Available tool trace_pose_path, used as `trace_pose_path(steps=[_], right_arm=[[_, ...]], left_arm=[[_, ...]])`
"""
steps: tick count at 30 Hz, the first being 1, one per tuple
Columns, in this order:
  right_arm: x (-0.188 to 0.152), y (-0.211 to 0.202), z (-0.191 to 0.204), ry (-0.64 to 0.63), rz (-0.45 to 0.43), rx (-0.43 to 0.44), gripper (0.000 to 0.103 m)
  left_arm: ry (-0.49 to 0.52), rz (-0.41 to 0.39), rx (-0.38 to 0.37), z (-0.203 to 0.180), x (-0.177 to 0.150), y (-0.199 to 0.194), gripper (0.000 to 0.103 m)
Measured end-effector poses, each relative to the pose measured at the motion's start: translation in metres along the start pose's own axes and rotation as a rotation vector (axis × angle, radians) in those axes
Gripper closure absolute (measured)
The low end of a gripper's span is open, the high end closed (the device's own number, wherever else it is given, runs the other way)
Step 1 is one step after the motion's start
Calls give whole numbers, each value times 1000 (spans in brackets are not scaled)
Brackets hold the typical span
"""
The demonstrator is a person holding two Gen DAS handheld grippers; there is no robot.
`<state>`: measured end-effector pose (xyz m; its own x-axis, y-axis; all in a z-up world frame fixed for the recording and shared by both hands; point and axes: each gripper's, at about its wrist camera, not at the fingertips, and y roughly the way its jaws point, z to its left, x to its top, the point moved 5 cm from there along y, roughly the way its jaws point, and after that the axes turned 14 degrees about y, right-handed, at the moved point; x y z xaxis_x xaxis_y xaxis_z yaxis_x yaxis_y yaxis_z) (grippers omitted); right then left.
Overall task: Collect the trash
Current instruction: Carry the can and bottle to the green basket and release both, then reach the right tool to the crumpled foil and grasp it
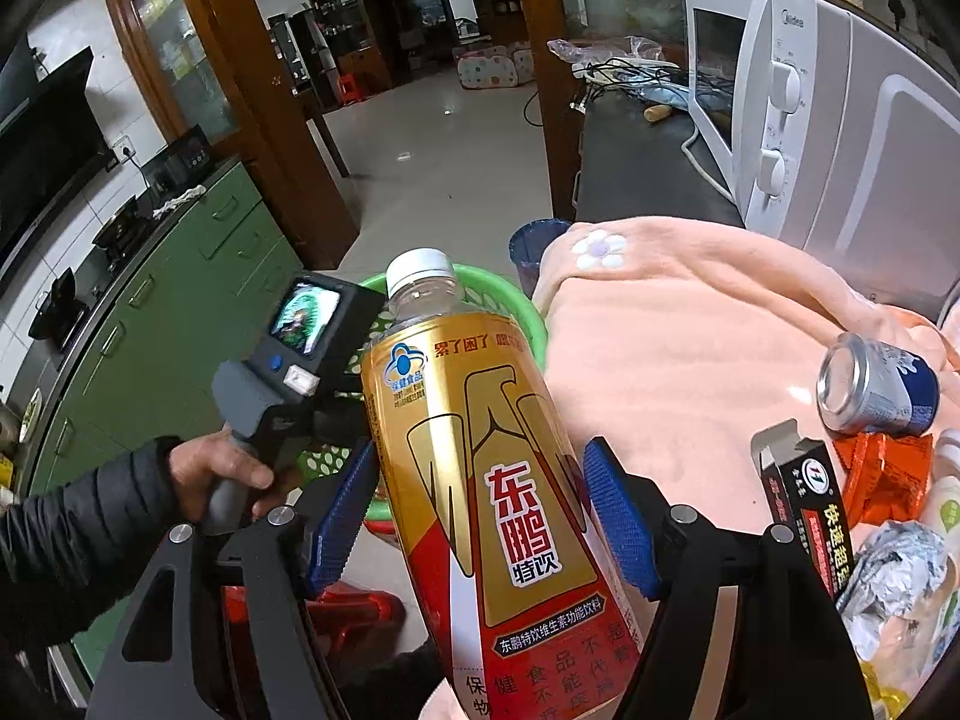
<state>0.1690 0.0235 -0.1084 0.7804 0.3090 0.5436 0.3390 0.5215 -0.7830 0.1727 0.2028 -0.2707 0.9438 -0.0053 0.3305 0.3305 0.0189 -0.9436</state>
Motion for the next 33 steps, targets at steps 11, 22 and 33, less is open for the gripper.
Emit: trace_pose_path(steps=[11,22,33], right_arm=[[21,39,26,11,15,33,36],[44,97,55,92,29,67,38],[33,119,53,107,44,38,39]], left_arm=[[-90,-135,43,29,-47,-95,33],[-167,-187,87,43,-68,-137,31],[-176,-186,92,42,-70,-125,31]])
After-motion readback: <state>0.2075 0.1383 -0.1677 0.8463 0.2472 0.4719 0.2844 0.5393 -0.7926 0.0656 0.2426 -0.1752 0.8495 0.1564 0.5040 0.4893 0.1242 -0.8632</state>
